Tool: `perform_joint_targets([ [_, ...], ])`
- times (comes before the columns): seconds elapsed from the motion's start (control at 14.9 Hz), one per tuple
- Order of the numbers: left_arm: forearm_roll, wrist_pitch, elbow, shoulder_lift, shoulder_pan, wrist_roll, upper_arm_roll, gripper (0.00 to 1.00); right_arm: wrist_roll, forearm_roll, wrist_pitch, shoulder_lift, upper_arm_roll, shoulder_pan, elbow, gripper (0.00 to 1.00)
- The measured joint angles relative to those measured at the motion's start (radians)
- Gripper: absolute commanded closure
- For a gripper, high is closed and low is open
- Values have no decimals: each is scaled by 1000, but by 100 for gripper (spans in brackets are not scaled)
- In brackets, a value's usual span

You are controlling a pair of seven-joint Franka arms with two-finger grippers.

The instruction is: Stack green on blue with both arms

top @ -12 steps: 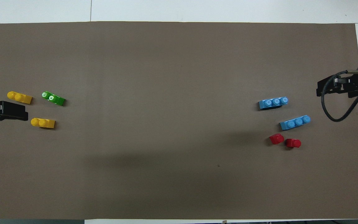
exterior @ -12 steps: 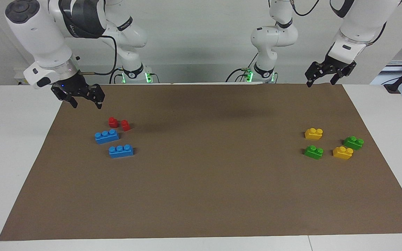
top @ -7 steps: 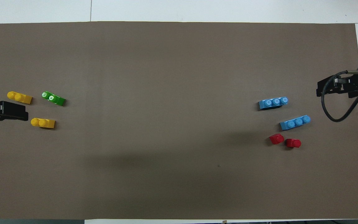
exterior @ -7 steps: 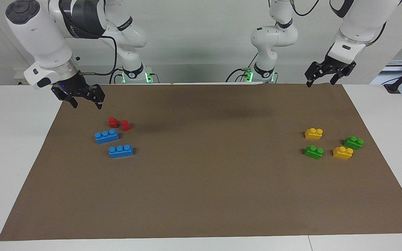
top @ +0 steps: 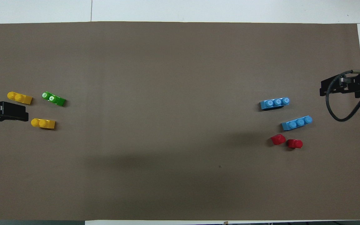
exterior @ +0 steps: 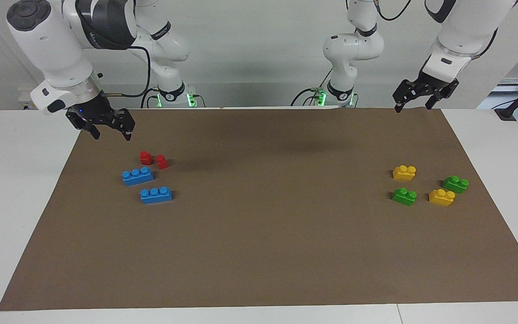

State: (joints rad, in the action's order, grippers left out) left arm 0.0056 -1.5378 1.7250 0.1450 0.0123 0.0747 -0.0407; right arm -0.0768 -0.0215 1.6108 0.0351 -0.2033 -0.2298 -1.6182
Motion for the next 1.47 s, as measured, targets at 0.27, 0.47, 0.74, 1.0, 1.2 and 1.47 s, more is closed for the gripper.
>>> perform_joint_targets([
  [0.27, 0, 0, 6, 0, -3, 12, 6, 0, -44, 0, 0, 0, 3, -3, 0, 0],
  [0.47, 0, -33, 31, 3, -5, 95, 11, 0, -123, 0, 18, 0, 3, -12, -1, 0],
  [0.74, 0, -95, 84, 18, -5, 229, 13, 0, -256, 4, 67, 25, 4, -23, -13, 0],
  [1.0, 0, -171, 141, 34, -8, 388, 17, 0, -500, 50, 124, 91, 4, -28, -18, 0],
  [1.2, 0, -234, 187, 36, -8, 528, 18, 0, -731, 120, 135, 122, 5, -37, -17, 0],
  [1.47, -2, -282, 228, 33, -21, 658, 19, 0, -1000, 209, 146, 140, 5, -50, -18, 0],
])
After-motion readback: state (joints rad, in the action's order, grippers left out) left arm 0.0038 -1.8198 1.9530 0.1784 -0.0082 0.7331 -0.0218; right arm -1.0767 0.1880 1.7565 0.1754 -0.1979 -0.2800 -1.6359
